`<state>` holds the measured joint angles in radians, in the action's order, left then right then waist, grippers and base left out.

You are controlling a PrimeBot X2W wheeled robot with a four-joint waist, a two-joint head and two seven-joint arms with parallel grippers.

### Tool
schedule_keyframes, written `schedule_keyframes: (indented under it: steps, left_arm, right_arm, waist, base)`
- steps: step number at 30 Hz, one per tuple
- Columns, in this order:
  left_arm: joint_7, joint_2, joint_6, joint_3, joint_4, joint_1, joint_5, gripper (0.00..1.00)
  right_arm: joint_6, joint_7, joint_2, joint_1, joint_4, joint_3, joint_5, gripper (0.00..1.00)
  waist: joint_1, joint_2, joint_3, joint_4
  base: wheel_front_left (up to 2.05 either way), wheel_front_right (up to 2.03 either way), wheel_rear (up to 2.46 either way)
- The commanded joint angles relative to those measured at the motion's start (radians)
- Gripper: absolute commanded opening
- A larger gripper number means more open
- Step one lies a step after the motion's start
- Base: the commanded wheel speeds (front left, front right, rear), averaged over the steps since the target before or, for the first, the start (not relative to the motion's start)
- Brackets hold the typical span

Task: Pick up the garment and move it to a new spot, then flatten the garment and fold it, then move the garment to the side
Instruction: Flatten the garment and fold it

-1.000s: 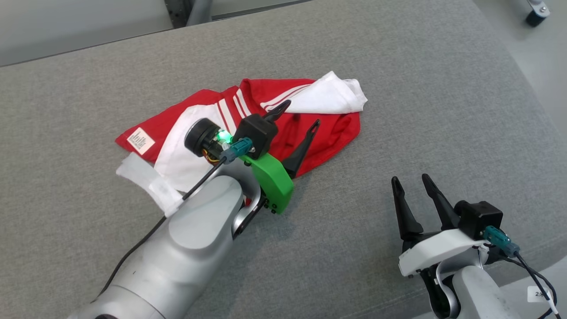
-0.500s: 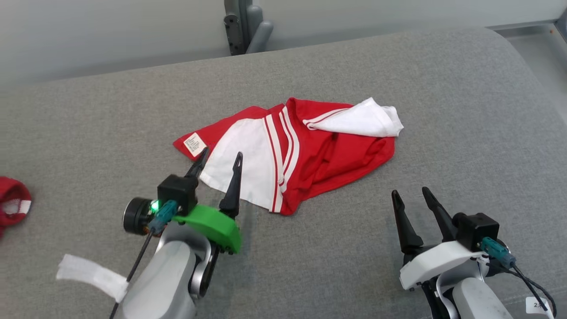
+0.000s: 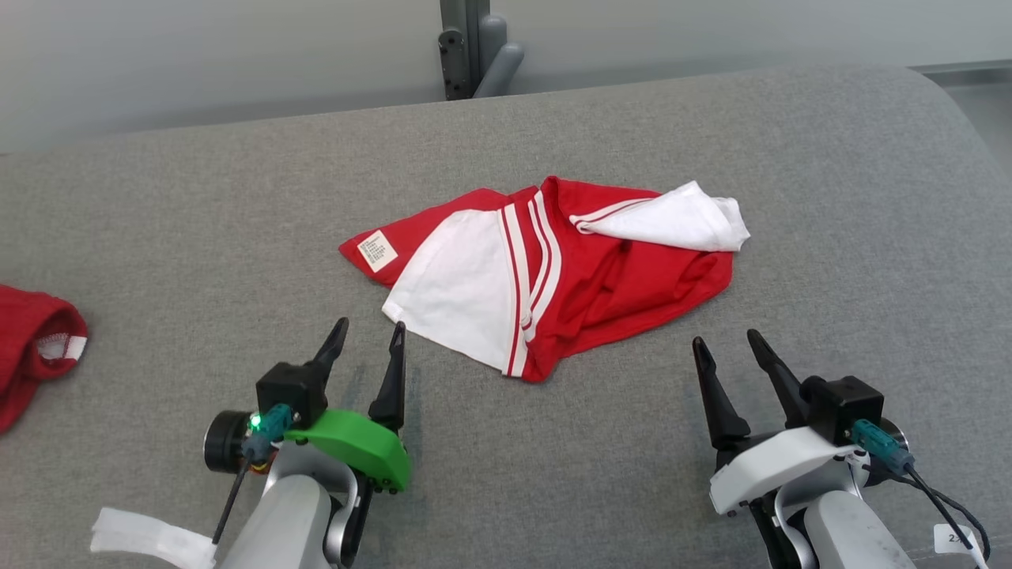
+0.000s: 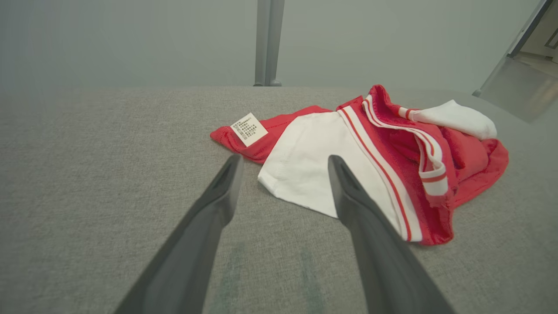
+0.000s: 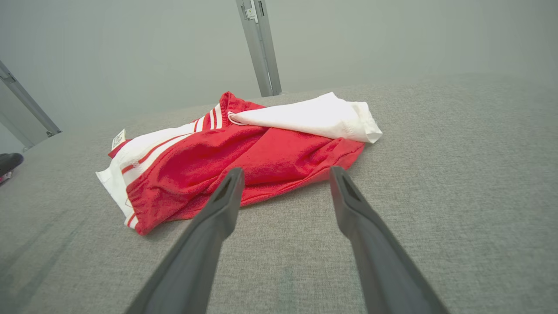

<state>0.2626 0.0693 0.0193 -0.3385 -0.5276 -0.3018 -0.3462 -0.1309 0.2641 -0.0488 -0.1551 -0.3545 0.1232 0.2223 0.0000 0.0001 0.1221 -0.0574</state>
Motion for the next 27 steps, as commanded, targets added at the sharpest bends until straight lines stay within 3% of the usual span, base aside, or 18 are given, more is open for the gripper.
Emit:
schedule_keyframes:
  steps: [1,10,19,21,22,24,25,27]
  left_arm:
    - [0.003,-0.004,0.009,0.01,-0.024,-0.044,0.014,1.0]
    - [0.002,-0.013,0.003,0.048,-0.2,-0.176,0.017,1.0]
    - [0.002,-0.017,0.026,0.066,-0.337,-0.249,0.006,1.0]
    - [0.002,-0.017,0.031,0.063,-0.342,-0.258,0.004,0.85]
    - [0.002,-0.017,0.031,0.059,-0.344,-0.261,0.005,0.5]
    - [0.002,-0.017,0.033,0.053,-0.346,-0.266,0.001,0.38]
    - [0.002,-0.018,0.033,0.049,-0.347,-0.268,0.002,0.05]
    - [0.002,-0.018,0.04,0.037,-0.342,-0.274,0.003,0.0]
  right_arm:
    - [0.0,0.001,-0.004,-0.017,0.003,-0.003,-0.013,1.0]
    - [0.0,0.001,-0.003,-0.04,0.013,-0.025,-0.025,1.0]
    - [0.0,0.001,-0.003,-0.059,0.018,-0.018,-0.014,1.0]
    - [0.0,0.001,-0.003,-0.06,0.015,-0.008,-0.013,1.0]
    - [0.0,0.001,-0.004,-0.062,0.015,-0.005,-0.011,1.0]
    - [0.0,0.001,-0.003,-0.067,0.019,0.001,-0.009,1.0]
    - [0.0,0.001,-0.003,-0.069,0.021,0.002,-0.007,1.0]
    - [0.0,0.001,-0.004,-0.074,0.02,0.002,-0.005,1.0]
  waist:
    - [0.0,-0.0001,0.049,-0.028]
    - [0.0,-0.0001,0.119,-0.068]
    - [0.0,-0.0001,0.151,-0.084]
    - [0.0,-0.0001,0.154,-0.084]
    - [0.0,-0.0001,0.156,-0.084]
    - [0.0,-0.0001,0.159,-0.085]
    - [0.0,-0.0001,0.161,-0.086]
    - [0.0,-0.0001,0.164,-0.085]
  base:
    - [0.0,0.0,0.0]
    - [0.0,0.0,0.0]
    - [0.0,0.0,0.0]
    - [0.0,0.0,0.0]
    - [0.0,0.0,0.0]
    - [0.0,0.0,0.0]
    - [0.0,0.0,0.0]
    - [0.0,0.0,0.0]
